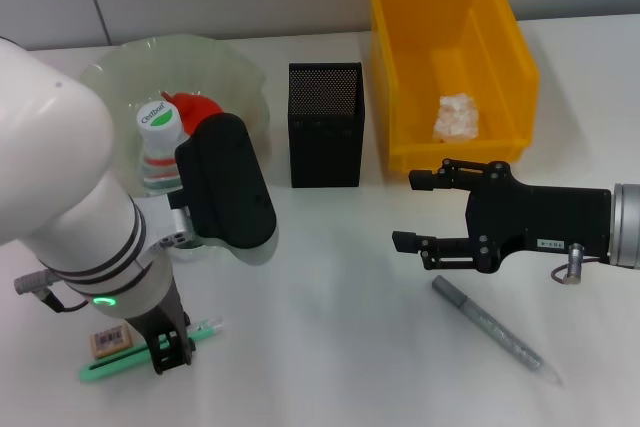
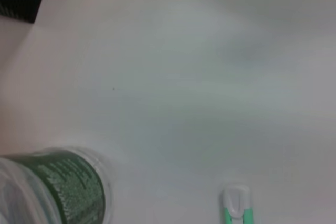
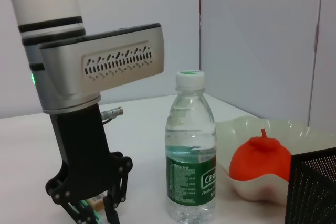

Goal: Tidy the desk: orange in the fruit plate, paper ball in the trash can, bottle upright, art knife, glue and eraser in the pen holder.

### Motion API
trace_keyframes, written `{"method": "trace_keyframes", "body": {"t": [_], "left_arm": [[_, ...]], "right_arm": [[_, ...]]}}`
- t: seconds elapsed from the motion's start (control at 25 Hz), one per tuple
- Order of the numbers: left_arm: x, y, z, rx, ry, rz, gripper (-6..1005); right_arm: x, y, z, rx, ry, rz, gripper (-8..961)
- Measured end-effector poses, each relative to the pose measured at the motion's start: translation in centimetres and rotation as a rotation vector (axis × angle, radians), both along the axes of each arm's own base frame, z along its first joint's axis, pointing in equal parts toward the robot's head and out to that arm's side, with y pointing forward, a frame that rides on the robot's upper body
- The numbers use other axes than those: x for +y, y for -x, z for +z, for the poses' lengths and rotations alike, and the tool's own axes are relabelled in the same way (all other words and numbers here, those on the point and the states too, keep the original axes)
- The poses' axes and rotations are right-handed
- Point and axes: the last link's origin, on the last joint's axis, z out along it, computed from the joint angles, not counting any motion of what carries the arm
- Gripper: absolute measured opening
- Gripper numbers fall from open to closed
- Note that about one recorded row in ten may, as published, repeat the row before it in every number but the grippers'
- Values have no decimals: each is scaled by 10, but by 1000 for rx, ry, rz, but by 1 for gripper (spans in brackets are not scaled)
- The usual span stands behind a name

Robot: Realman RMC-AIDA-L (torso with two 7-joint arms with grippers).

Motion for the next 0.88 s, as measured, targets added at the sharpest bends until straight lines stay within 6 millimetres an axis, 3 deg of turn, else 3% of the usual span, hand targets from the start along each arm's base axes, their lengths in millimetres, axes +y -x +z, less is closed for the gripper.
{"method": "trace_keyframes", "body": {"t": [0.88], "left_arm": [[-1,-3,0,-4,5,-6,189]], "right_arm": [[1,2,2,-1,-3,5,765]]}}
